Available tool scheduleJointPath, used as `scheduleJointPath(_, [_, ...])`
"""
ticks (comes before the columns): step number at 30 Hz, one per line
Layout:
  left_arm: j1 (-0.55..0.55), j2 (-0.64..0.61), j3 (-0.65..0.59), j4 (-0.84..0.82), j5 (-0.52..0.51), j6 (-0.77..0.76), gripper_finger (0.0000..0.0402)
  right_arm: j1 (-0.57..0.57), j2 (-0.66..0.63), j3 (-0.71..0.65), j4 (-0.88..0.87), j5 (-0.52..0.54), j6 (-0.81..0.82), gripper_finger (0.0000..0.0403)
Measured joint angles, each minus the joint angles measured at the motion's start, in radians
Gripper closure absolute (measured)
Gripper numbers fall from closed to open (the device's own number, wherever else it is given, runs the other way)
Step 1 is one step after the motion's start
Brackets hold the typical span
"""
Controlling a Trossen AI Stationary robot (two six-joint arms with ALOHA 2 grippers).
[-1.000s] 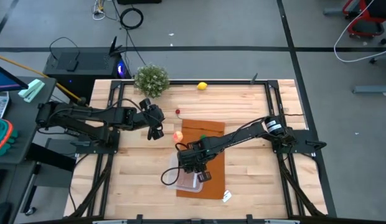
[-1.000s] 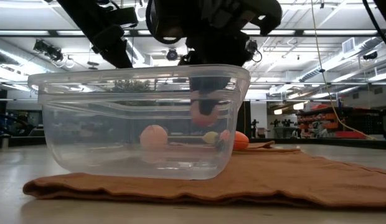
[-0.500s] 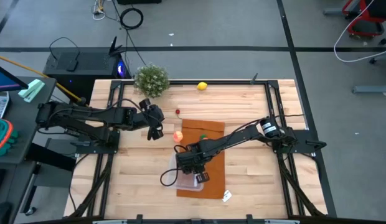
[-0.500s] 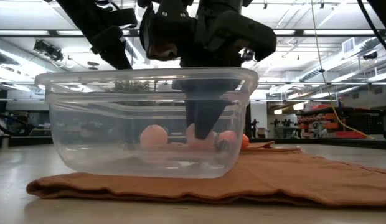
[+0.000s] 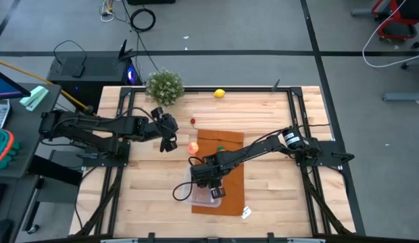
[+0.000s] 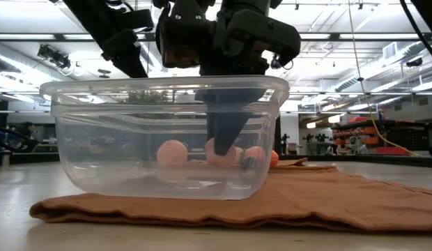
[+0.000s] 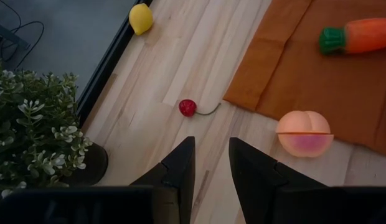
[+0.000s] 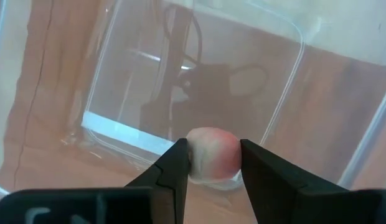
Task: Pick and placing Produce into tupperware
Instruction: Put the small pink peach into the transparent bin, then put the yellow lemon into the transparent bin
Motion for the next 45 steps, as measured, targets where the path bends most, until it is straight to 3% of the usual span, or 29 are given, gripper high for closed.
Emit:
scheduleJointPath(28, [0.000,0.000,0.000,0.000,0.000,0.000,0.0294,0.000,-0.001,0.000,0.057,-0.017,0.022,0.0297])
scheduleJointPath(45, [0.000,0.000,0.000,-0.005,0.000,-0.001,0.0294,0.000,-0.002,0.000,0.058,-0.023,0.026,0.0260])
